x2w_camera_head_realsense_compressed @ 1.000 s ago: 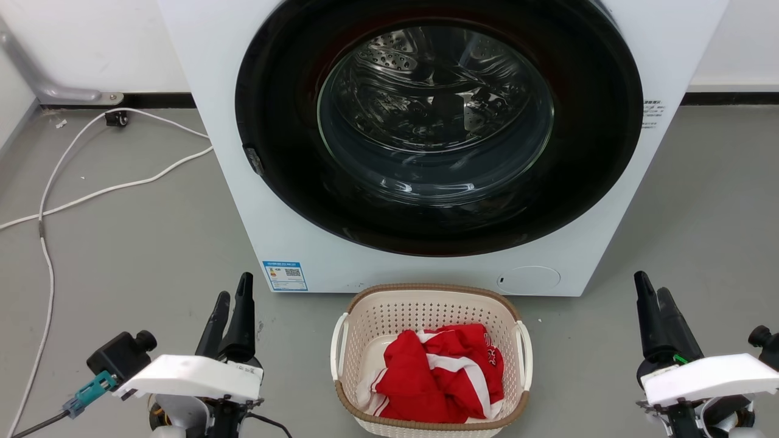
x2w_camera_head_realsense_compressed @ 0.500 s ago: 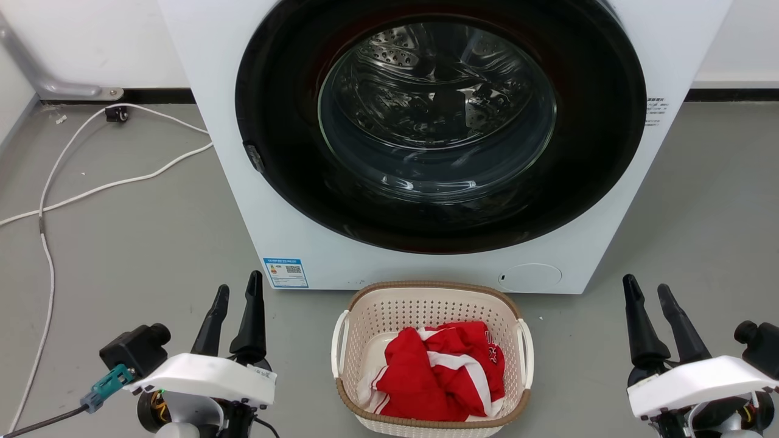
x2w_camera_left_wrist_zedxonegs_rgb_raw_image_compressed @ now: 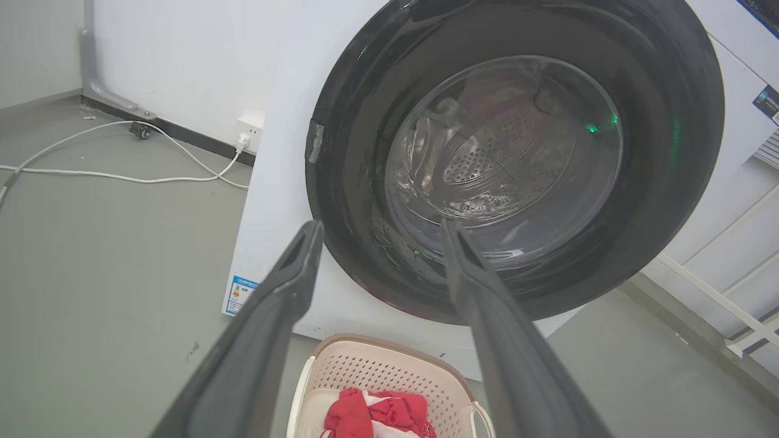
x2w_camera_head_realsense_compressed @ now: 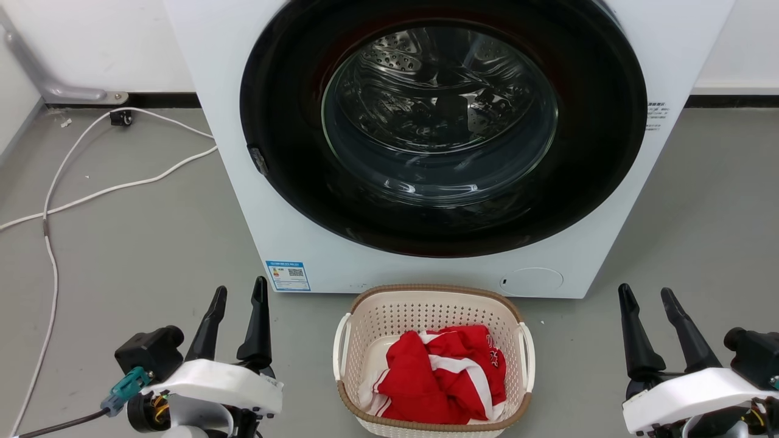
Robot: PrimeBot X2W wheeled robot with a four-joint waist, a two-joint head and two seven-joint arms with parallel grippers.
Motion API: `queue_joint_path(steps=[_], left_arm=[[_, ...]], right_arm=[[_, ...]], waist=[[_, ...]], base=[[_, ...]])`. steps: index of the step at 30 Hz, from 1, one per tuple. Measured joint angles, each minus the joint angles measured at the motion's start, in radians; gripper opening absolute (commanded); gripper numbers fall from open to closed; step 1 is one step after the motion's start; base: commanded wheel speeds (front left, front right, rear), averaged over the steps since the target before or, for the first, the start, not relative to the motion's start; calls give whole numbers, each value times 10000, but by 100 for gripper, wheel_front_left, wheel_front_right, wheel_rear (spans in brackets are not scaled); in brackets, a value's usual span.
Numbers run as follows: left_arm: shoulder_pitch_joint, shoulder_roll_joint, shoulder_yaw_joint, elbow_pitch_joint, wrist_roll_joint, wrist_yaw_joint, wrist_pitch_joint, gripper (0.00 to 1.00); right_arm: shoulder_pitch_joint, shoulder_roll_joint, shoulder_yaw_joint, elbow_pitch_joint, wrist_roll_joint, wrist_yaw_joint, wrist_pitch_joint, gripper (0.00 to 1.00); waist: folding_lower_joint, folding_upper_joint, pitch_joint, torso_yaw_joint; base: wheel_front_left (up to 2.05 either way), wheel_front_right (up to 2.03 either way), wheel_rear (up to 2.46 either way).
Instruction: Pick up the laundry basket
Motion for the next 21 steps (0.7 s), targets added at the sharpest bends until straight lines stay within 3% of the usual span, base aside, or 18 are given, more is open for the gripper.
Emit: queue_joint_path(steps=[21], left_arm=[[-56,236,-385,104,2196,221,-500,100]], right_arm=[[300,8,-121,-696,-2341,2,268,100]], waist=[[0,0,-10,9]], base=[[0,0,0]])
